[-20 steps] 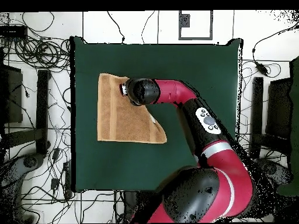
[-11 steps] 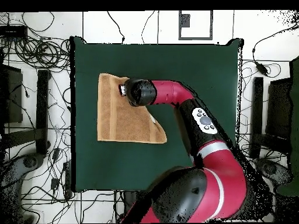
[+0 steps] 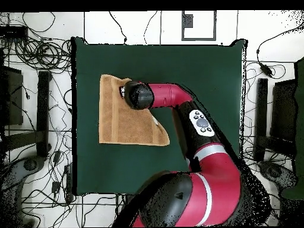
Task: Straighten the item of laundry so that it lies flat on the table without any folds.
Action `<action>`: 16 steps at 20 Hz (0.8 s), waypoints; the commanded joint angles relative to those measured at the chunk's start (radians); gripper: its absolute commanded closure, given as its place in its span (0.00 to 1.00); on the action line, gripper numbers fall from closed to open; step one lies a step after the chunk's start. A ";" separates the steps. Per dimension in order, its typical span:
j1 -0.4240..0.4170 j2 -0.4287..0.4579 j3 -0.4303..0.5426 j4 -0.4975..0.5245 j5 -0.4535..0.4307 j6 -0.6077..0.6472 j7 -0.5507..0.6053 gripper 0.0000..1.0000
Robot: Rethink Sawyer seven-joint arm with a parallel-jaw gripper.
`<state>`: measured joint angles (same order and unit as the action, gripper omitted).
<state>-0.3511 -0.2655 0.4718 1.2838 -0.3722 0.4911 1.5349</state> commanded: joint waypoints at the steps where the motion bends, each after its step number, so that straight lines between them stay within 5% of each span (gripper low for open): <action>1: 0.001 0.141 -0.032 0.034 -0.012 -0.099 0.122 0.00; 3: -0.016 0.148 -0.015 0.040 -0.027 -0.134 0.095 0.00; 4: -0.019 0.151 -0.012 0.036 -0.032 -0.141 0.086 1.00; 16: -0.051 0.162 0.023 0.050 -0.054 -0.174 0.044 1.00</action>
<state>-0.3949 -0.2530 0.4993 1.3064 -0.3653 0.4277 1.5351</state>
